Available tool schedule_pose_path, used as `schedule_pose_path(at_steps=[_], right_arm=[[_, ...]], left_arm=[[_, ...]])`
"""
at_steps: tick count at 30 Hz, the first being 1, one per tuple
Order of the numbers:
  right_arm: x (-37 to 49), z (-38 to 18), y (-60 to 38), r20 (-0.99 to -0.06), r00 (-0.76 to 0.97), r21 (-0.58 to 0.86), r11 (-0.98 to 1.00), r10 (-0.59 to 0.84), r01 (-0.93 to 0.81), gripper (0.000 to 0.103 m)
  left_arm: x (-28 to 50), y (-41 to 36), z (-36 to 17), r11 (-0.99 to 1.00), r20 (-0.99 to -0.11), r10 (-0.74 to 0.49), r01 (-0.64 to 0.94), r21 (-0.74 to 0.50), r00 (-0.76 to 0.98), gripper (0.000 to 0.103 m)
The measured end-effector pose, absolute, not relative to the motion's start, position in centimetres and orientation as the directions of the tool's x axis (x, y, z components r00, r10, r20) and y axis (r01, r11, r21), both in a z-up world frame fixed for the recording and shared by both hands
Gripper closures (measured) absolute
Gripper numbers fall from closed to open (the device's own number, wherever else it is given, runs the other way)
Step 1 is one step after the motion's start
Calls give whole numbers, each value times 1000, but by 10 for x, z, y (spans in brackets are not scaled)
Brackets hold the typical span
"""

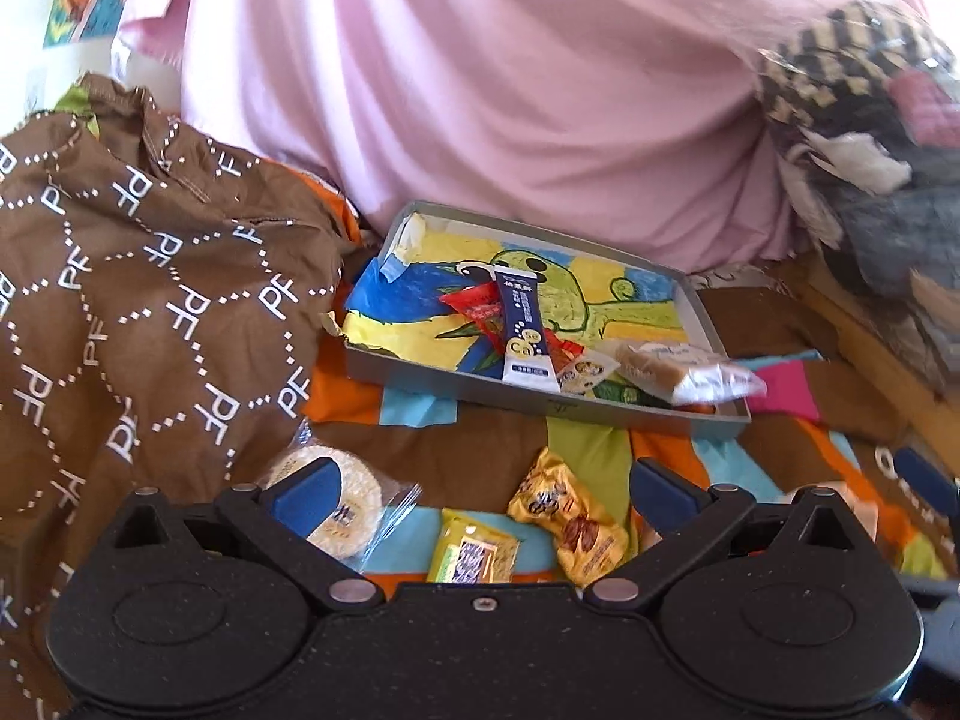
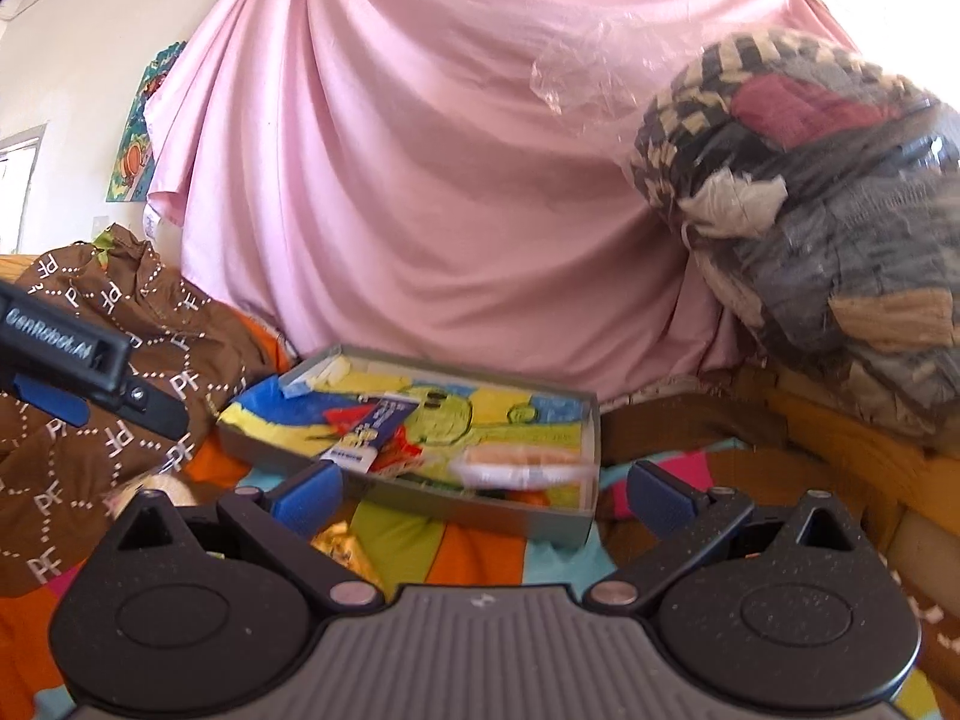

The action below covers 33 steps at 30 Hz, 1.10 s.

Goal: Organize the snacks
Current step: 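Withdraw both tools from the tray back over the loose snacks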

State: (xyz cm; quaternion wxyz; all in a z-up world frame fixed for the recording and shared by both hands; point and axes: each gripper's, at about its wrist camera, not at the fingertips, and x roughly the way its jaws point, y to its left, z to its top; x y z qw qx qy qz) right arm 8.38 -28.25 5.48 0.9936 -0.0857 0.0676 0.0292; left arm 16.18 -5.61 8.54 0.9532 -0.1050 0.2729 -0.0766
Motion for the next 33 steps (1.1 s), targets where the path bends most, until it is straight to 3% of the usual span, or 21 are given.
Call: schedule_pose_path(at_steps=[5, 11, 21, 33], right_arm=[[71, 48, -283, -213, 975, -151, 984, 57, -91, 0], [68, 35, -275, -367, 916, -171, 956, 164, -239, 0], [77, 4, -249, -586, 771, -189, 883, 250, -430, 0], [89, -15, -239, -673, 697, -203, 845, 247, -496, 0]], left_arm=[[141, -54, 75, 971, -504, -215, 126, -204, 837, 1], [122, -49, 59, 970, -529, -238, 169, -176, 815, 1], [107, -34, 32, 976, -615, -217, 169, -136, 758, 1], [119, -32, 13, 980, -700, -199, 142, -139, 685, 1]])
